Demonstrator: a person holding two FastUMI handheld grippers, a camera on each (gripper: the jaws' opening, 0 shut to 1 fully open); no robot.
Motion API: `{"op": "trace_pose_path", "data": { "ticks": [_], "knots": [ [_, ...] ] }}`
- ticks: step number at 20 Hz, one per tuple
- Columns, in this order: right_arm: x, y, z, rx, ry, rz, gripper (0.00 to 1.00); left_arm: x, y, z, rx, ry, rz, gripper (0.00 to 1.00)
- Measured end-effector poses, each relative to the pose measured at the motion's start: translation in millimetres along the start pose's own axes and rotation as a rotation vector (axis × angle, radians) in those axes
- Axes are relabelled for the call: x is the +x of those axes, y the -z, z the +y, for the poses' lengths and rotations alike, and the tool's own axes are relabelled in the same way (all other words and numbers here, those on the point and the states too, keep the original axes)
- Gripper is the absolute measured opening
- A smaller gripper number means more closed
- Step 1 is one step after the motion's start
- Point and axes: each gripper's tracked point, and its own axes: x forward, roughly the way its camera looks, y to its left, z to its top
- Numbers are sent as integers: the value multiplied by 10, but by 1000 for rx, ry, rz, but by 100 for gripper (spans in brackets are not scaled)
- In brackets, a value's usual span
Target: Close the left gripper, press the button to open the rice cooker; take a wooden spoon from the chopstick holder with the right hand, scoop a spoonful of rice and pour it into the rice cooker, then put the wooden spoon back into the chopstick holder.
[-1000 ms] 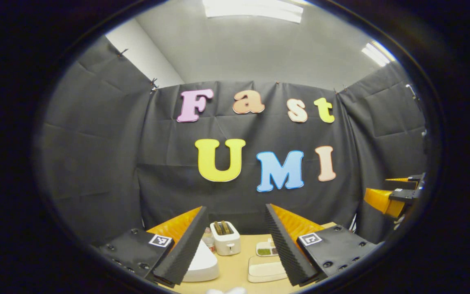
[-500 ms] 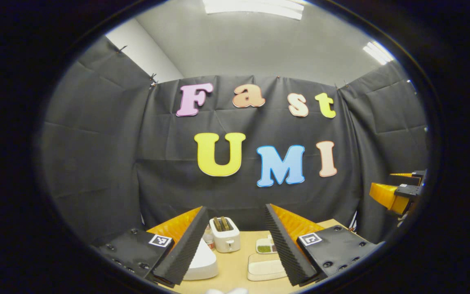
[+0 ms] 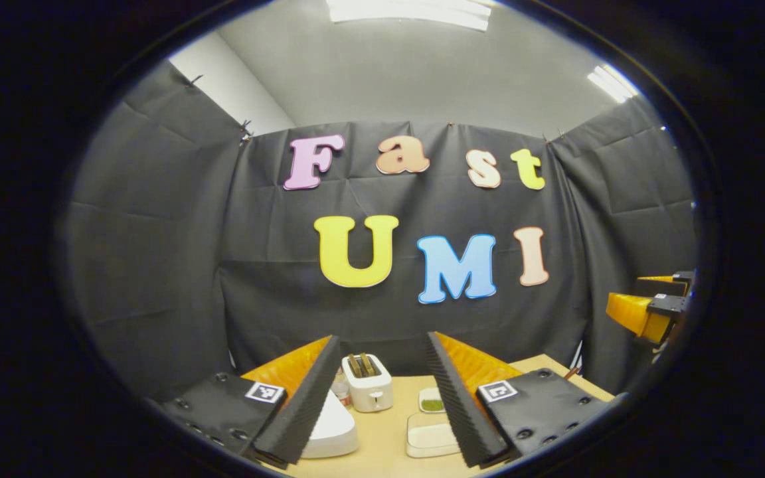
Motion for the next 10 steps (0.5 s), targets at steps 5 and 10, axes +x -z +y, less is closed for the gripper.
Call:
{"op": "trace_pose_path", "data": {
  "ticks": [5,10],
  "knots": [
    [7,-21,-9,-9,10,-7,95,97,87,164,-1,-51,26,8],
    [32,6,-18,-17,26,5,95,401,433,539,-14,-96,99,8]
  ]
}}
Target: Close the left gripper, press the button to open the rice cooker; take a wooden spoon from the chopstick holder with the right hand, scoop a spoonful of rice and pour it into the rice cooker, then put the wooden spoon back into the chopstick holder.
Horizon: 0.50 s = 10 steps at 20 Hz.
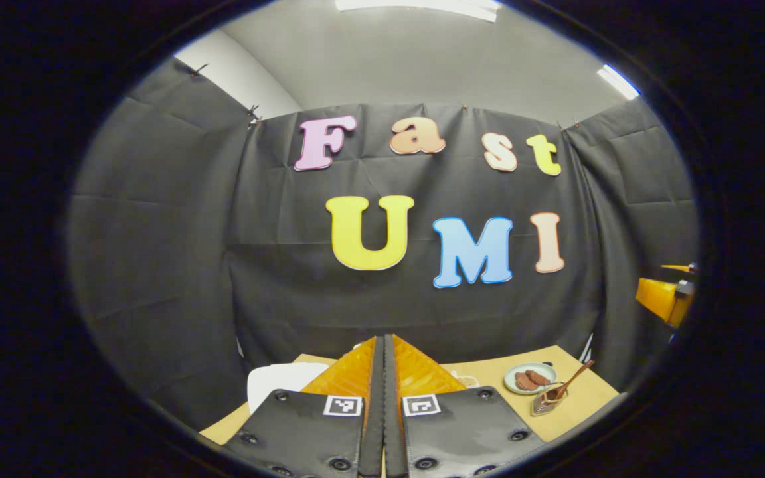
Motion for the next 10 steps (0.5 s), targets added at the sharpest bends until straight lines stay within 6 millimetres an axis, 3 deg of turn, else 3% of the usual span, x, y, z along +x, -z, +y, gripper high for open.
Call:
{"op": "trace_pose_path", "data": {
  "ticks": [3,8,10],
  "knots": [
    [16,21,8,-22,7,15,95,436,456,425,-19,-89,82,8],
    [17,20,7,-49,20,20,95,937,1805,1068,-55,-262,309,9],
    [19,43,-10,-68,24,29,95,1046,2206,1217,-63,-297,371,9]
  ]
}}
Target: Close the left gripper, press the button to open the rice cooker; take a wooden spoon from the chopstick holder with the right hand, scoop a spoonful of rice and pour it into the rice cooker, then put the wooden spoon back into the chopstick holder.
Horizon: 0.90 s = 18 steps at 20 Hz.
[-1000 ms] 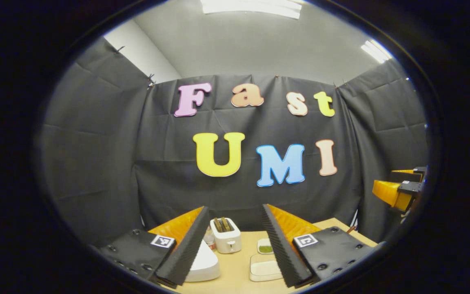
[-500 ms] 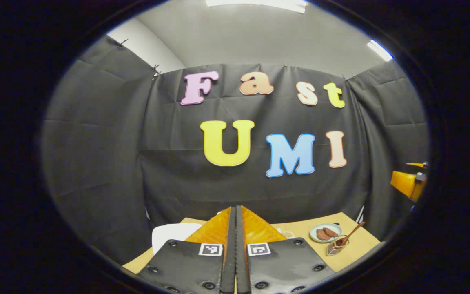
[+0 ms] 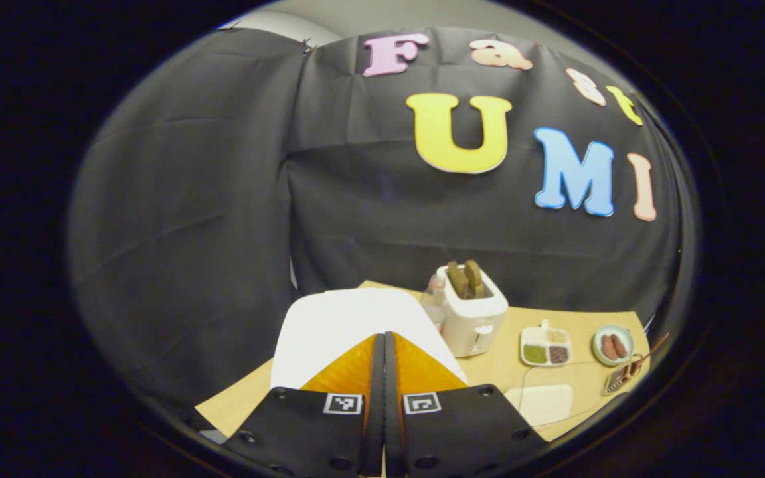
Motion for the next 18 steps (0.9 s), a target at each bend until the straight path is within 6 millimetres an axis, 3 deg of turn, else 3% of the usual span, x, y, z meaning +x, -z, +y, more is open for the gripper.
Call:
{"op": "trace_pose_path", "data": {
  "ticks": [2,7,18],
  "knots": [
    [9,20,-25,-12,6,7,95,196,305,31,-5,-25,78,9],
    [35,70,-31,-21,9,25,95,344,569,90,-15,-61,149,9],
    [85,211,50,27,-21,60,95,449,588,108,33,-50,236,9]
  ]
}}
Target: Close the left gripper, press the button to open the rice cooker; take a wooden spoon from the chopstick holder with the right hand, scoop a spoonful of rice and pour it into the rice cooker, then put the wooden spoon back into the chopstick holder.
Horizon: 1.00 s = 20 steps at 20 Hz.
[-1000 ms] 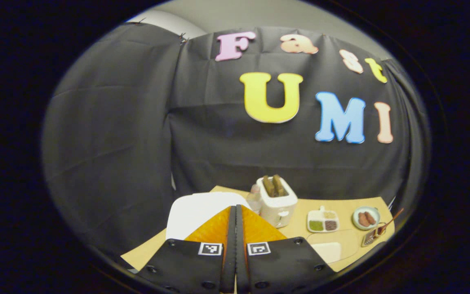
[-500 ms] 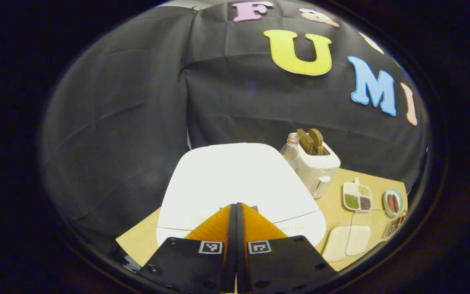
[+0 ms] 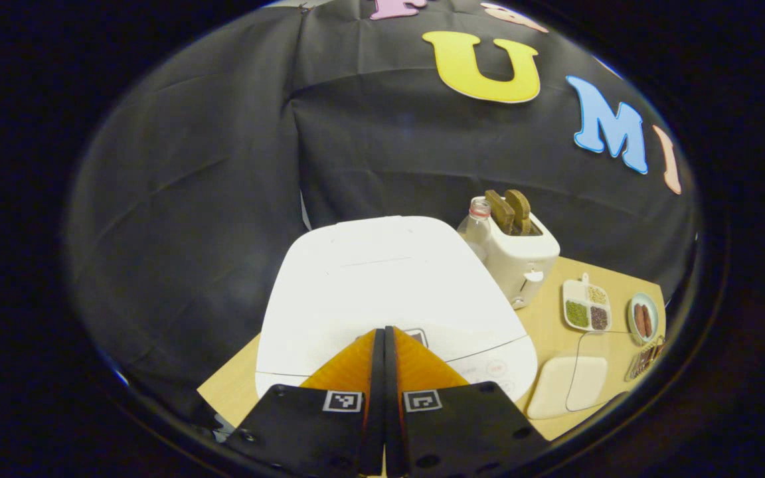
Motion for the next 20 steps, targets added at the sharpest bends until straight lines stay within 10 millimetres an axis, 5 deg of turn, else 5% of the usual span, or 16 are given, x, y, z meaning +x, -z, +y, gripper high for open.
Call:
{"op": "trace_pose_path", "data": {
  "ticks": [2,4,6,8,12,16,20],
  "knots": [
    [-7,1,-13,1,2,-9,95,-40,-129,26,32,-32,-51,9],
    [-26,-52,-65,-5,19,-39,95,-286,-573,31,59,-61,-225,10],
    [-52,-132,-89,12,30,-85,95,-742,-1146,9,81,-72,-459,9],
    [-64,-182,-107,43,35,-118,95,-1418,-1506,-106,76,-22,-620,9],
    [-65,-263,-212,66,68,-152,95,-2412,-1708,-321,70,88,-724,9],
    [-74,-270,-270,76,83,-156,95,-2875,-1619,-546,33,218,-710,12],
    [-104,-203,-306,71,95,-152,95,-3178,-1483,-602,18,283,-745,92]
  ]
}}
